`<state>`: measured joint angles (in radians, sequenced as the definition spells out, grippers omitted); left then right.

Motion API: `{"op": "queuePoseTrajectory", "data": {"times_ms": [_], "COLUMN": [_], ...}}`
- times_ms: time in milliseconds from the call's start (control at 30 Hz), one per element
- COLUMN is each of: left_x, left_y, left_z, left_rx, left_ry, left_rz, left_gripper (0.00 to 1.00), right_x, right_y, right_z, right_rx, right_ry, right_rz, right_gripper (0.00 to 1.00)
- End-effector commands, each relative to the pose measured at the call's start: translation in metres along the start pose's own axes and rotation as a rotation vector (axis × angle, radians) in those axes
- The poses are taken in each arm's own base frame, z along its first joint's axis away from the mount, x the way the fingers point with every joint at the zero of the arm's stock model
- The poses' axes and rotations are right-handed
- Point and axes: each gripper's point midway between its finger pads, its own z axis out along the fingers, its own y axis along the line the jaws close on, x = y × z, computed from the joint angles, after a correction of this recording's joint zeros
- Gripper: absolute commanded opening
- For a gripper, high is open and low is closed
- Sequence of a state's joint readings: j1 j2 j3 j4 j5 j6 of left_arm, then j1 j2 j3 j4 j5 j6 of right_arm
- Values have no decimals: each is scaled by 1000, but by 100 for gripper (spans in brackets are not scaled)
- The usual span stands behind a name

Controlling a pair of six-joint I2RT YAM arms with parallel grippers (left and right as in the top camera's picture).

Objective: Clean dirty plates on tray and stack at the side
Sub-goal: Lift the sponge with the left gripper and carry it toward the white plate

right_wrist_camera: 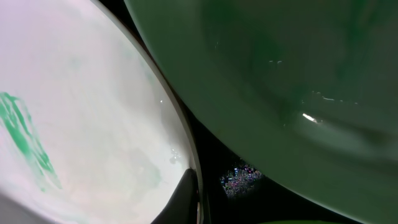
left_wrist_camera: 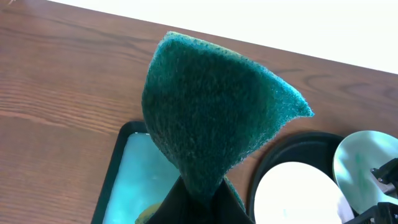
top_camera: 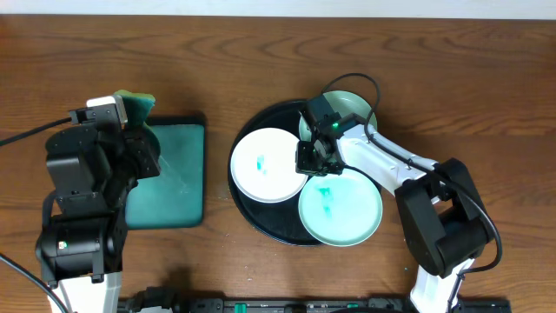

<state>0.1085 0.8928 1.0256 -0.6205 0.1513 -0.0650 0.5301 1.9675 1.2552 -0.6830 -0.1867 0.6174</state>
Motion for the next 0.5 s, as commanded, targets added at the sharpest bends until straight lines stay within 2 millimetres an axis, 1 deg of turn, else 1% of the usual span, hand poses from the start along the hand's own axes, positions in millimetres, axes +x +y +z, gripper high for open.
{"op": "queuePoseTrajectory", "data": {"times_ms": [0, 467], "left_x": [-10, -8], "left_y": [-1, 0], "left_z": [-4, 0], "left_rx": [0, -2], "left_ry": [-30, -16], "left_rz": [23, 21], "left_gripper": [7, 7], "right_x": [17, 16], "right_y": [-14, -14], "right_z": [19, 19], "right_rx": [55, 54], "right_ry": [63, 62], "right_rz": [-7, -6], "right_gripper": [1, 1]}}
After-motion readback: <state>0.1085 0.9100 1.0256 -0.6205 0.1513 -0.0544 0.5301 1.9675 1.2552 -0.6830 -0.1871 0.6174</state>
